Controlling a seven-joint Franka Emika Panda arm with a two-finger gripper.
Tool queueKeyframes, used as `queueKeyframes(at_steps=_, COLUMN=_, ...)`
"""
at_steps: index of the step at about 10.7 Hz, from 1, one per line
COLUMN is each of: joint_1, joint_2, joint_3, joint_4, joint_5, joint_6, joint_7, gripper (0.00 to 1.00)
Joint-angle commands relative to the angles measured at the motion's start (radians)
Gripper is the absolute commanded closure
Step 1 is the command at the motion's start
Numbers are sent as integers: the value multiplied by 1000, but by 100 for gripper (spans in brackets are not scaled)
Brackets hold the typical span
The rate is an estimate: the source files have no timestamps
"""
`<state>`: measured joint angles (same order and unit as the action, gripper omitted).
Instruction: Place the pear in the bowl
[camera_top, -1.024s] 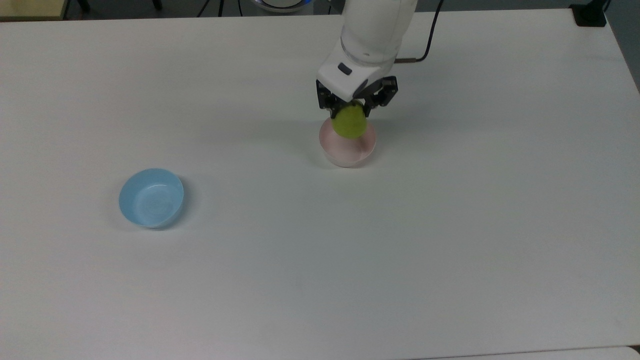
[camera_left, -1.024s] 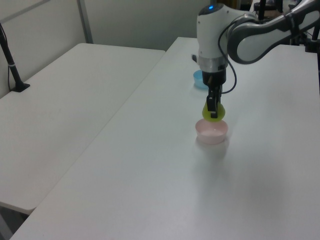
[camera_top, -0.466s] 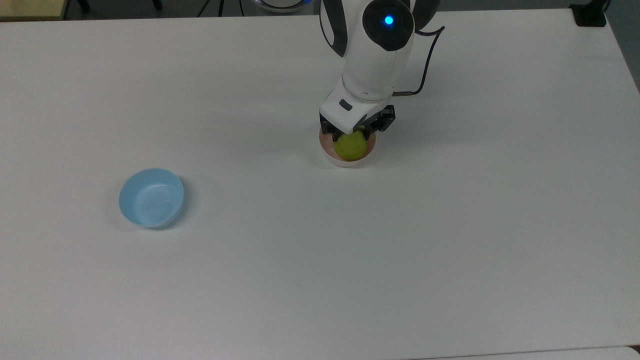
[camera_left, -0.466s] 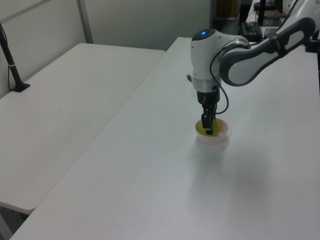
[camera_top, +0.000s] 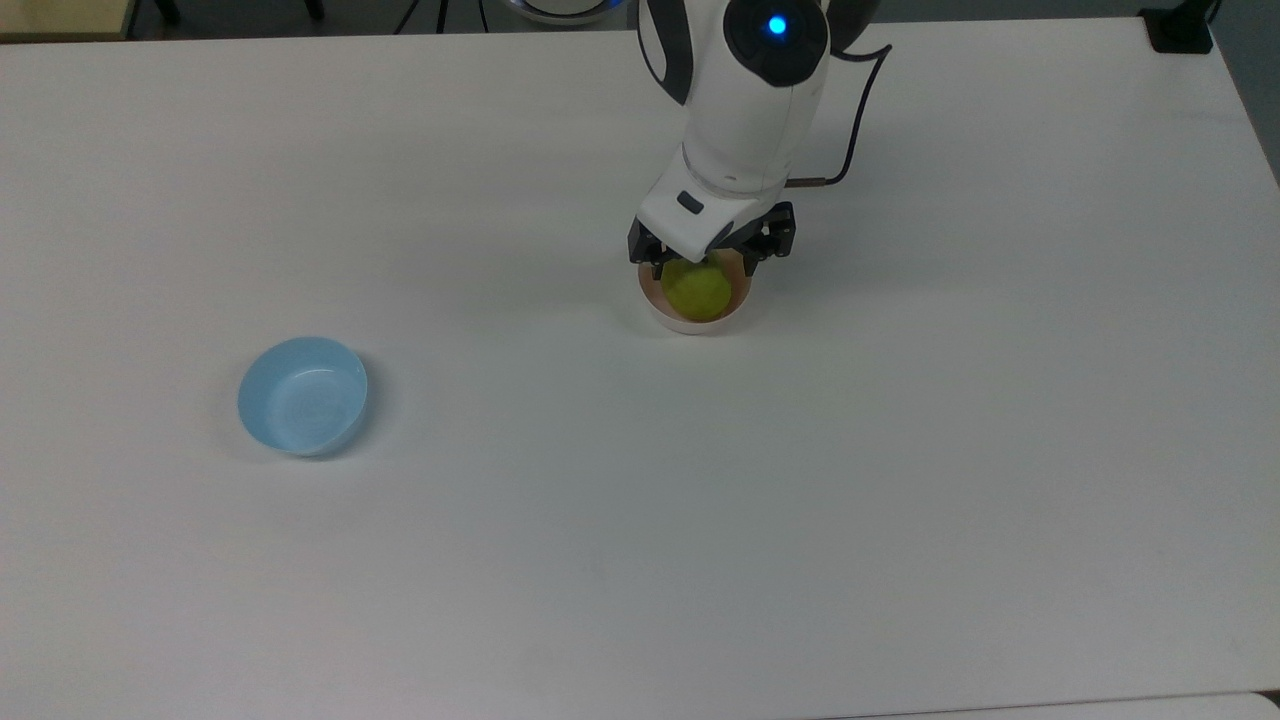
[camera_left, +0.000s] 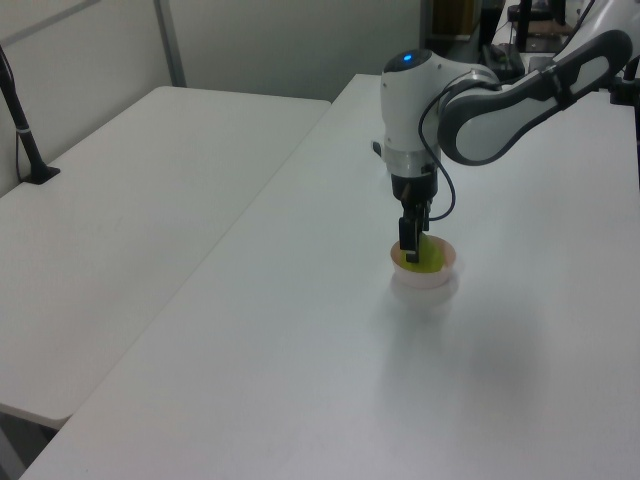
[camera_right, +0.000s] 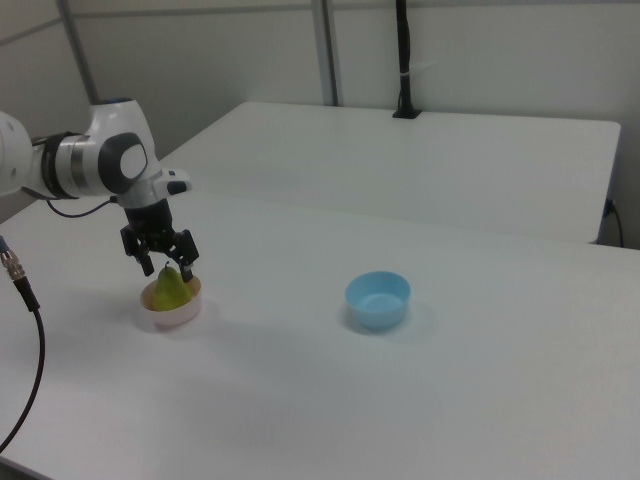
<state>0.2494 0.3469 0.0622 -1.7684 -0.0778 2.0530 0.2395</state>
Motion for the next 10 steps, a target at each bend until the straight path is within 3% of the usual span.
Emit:
queueKeyframes(at_steps=1, joint_1=-22, joint_2=-124, joint_3=-21, joint_4=0, joint_5=1, joint_6=-97, joint_7=-54, gripper=0)
queueKeyframes(at_steps=4, joint_1=-114, joint_2=-204, joint_3=-22, joint_4=73, joint_5=4, joint_6=-247, joint_7=-167, gripper=0)
queueKeyframes(at_steps=7, joint_1=-205, joint_2=-230, joint_3=-27, joint_4=219, joint_5=3, joint_6=-426, joint_7=-193, gripper=0)
queueKeyframes(at_steps=10, joint_1=-262, joint_2=-295, joint_3=-27, joint_4=222, joint_5=4, joint_6=-464, joint_7=-200, gripper=0)
